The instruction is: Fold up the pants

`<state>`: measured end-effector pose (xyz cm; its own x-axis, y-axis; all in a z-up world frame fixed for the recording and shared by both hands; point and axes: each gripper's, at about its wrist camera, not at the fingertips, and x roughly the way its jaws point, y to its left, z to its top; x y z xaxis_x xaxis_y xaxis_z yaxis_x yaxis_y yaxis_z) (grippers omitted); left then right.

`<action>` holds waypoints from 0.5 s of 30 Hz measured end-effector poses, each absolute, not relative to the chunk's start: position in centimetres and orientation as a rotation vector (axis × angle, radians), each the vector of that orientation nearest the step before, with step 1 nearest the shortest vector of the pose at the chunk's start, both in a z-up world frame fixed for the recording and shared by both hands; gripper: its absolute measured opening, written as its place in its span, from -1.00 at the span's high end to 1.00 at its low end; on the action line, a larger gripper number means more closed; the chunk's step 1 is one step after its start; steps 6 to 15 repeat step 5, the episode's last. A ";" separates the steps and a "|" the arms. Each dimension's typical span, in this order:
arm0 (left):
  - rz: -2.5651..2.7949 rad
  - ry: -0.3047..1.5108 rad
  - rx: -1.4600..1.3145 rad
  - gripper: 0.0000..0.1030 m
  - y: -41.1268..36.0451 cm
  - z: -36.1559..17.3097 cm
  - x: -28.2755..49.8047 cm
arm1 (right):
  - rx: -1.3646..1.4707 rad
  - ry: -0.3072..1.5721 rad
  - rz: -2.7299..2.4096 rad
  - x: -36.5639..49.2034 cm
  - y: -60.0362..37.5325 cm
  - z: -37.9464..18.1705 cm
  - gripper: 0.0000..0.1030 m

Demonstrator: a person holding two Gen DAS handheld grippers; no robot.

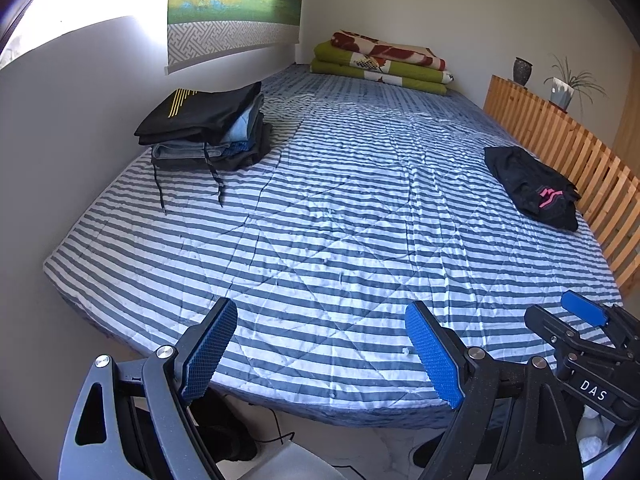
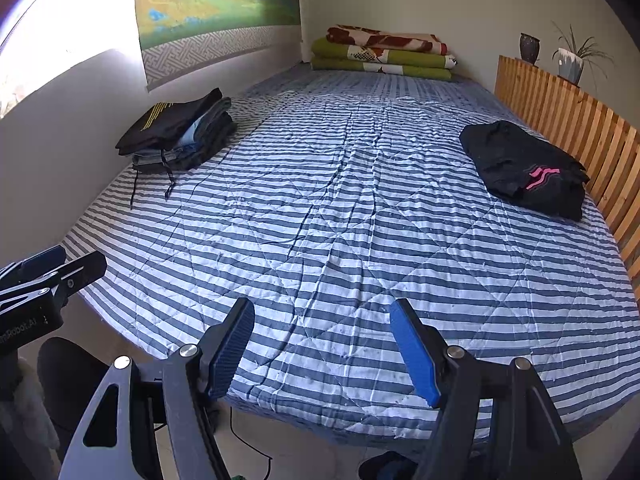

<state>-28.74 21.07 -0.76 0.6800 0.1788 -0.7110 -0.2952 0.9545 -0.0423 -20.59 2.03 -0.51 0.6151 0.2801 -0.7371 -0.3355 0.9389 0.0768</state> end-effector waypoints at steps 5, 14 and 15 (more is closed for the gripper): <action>0.246 0.791 -0.144 -0.72 20.9 -1.5 -27.1 | -0.061 0.857 0.339 -19.8 1.7 -1.3 -0.29; 0.246 0.791 -0.144 -0.72 20.9 -1.5 -27.1 | -0.061 0.857 0.339 -19.8 1.7 -1.3 -0.29; 0.246 0.791 -0.144 -0.72 20.9 -1.5 -27.1 | -0.061 0.857 0.339 -19.8 1.7 -1.3 -0.29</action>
